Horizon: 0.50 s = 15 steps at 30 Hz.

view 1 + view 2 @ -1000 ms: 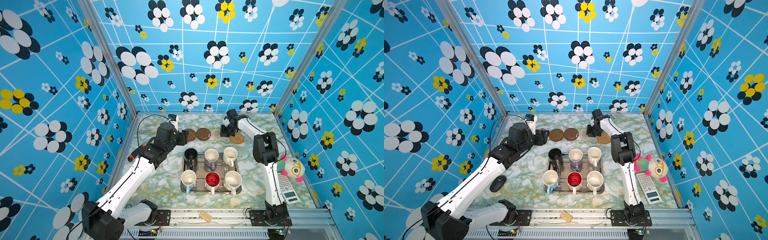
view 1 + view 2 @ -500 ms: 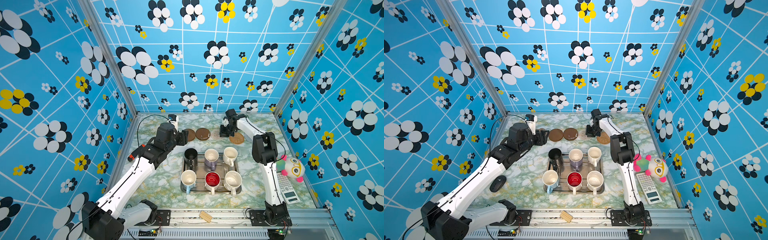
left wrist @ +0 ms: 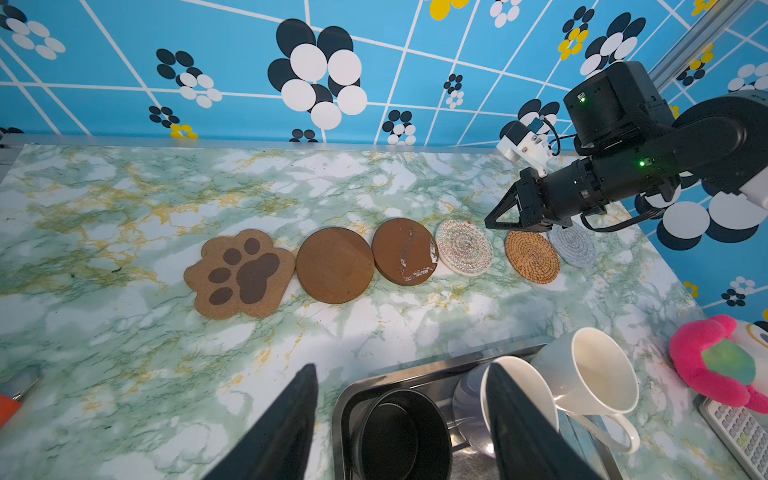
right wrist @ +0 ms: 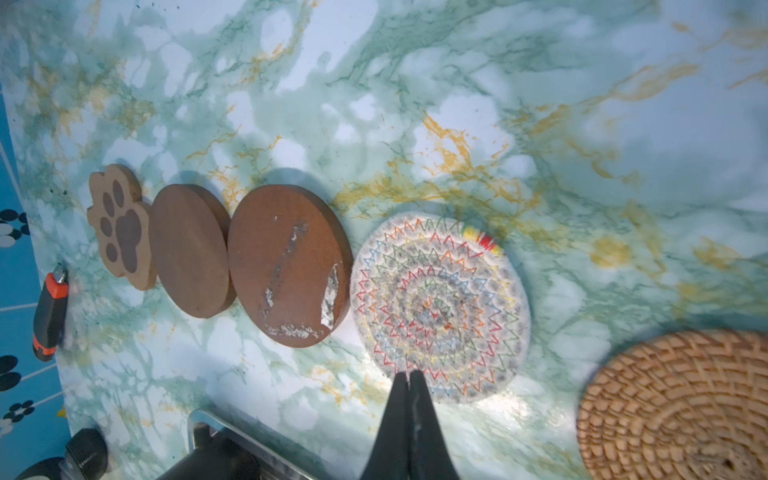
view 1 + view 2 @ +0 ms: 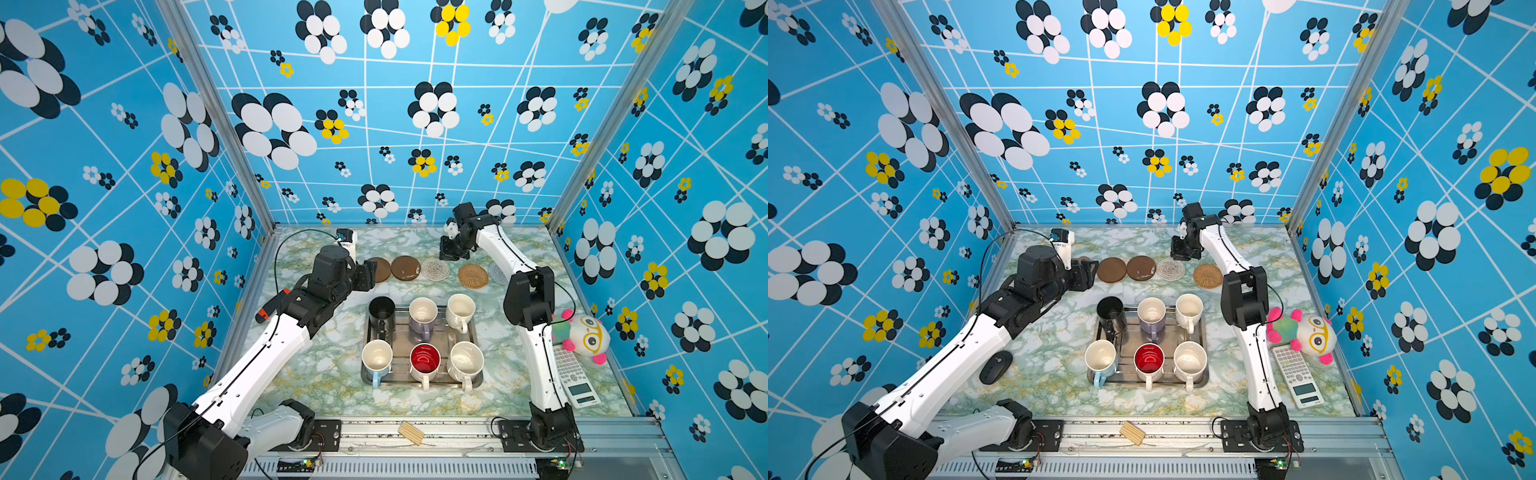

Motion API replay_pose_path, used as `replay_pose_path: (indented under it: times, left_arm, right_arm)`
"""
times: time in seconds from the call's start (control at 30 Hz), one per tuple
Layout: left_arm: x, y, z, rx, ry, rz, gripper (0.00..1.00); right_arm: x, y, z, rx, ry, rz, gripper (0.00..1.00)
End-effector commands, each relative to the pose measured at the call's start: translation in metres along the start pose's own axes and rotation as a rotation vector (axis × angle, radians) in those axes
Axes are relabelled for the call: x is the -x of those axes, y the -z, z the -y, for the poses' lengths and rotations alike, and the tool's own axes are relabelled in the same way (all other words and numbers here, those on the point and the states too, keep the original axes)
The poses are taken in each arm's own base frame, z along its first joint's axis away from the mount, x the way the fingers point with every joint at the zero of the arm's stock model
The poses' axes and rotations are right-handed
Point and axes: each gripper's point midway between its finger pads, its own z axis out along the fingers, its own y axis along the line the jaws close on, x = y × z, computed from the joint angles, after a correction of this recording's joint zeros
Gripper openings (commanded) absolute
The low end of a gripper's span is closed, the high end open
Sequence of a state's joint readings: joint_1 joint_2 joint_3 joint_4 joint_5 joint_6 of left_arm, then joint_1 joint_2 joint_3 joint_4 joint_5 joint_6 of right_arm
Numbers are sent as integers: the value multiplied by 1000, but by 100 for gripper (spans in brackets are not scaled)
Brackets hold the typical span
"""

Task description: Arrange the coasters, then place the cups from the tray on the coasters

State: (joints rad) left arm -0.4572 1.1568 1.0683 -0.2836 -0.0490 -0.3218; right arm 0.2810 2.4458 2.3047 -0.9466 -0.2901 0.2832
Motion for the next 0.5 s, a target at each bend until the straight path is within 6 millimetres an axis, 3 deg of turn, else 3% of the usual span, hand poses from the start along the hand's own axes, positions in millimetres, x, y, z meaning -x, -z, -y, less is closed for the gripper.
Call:
replay_pose_path:
  times: [0.0, 0.17, 0.37, 0.47]
  left_arm:
    - [3, 4, -1, -3, 5, 17, 65]
    - [4, 2, 0, -9, 7, 11, 66]
    - [4, -1, 2, -17, 15, 7, 66]
    - [5, -2, 4, -21, 20, 2, 66]
  right_arm:
    - [-10, 24, 27, -69, -4, -34, 5]
    - [-22, 38, 73, -131, -71, -18, 1]
    - [-43, 34, 120, -141, -178, -20, 0]
    - [-49, 28, 133, -150, -202, -29, 0]
